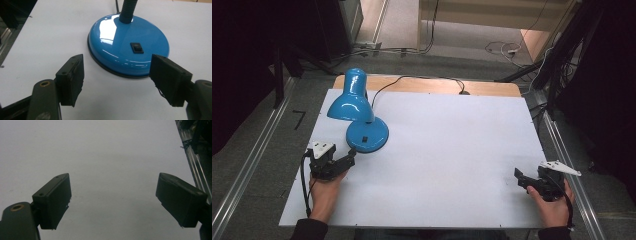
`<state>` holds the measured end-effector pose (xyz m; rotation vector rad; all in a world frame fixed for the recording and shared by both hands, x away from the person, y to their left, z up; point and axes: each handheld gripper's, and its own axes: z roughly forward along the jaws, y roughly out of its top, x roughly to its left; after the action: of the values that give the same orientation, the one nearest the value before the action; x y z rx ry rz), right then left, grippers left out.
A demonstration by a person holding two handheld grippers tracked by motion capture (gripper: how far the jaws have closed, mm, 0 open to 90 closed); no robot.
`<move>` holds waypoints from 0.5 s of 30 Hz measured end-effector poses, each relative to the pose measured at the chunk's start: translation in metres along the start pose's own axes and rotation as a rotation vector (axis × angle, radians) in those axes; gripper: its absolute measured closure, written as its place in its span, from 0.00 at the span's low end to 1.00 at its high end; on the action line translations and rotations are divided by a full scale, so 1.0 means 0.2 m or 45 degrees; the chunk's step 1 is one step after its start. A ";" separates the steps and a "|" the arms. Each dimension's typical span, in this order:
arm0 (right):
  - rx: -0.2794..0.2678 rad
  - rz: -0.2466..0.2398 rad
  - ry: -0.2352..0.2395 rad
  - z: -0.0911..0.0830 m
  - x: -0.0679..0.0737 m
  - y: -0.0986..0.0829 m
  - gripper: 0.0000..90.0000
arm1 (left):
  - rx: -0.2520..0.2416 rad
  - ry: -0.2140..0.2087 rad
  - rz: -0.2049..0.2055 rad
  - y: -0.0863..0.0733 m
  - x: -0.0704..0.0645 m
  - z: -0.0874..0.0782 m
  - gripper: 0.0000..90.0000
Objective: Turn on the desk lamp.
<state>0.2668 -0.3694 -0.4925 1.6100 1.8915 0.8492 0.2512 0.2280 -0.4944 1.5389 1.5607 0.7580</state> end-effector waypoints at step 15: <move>0.007 0.001 -0.003 0.00 0.00 0.00 0.13 | -0.031 -0.076 0.026 0.04 -0.04 0.06 0.66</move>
<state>0.2673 -0.3698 -0.4934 1.6148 1.8933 0.8424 0.2645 0.2201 -0.4934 1.5481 1.4893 0.7330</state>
